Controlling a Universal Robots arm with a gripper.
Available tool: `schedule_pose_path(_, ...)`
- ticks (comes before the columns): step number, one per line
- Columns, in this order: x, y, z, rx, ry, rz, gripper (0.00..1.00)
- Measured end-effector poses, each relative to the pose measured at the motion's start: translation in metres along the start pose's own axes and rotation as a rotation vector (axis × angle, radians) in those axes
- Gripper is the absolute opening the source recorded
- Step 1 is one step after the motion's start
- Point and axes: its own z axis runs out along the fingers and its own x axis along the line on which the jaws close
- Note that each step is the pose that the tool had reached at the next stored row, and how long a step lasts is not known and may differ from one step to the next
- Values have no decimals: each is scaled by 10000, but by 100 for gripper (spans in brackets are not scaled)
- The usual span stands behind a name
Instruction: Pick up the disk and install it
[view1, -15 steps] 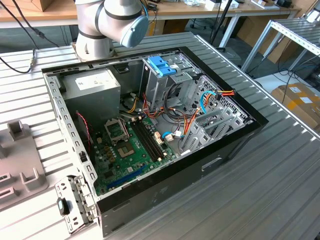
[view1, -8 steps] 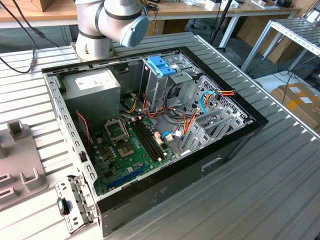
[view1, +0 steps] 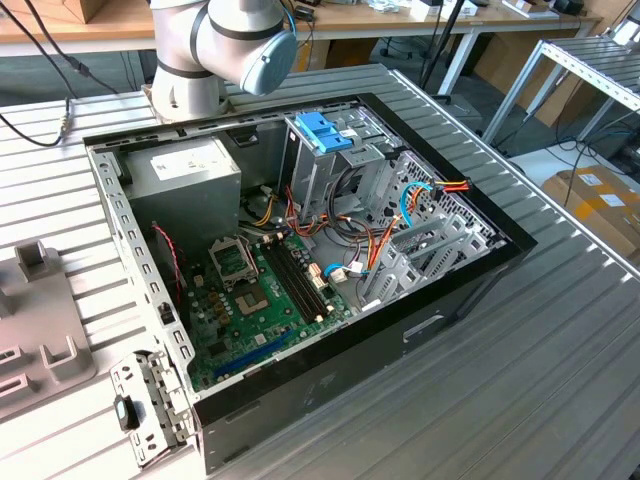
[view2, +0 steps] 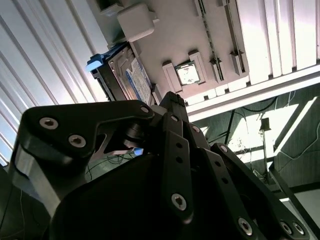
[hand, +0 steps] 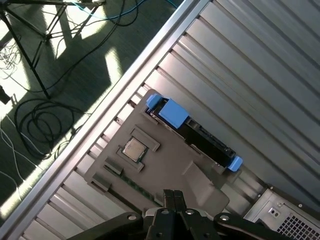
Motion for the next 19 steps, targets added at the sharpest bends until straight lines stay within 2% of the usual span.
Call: schedule_pose_path(19, 0, 0, 0, -18, -36, -597, 11)
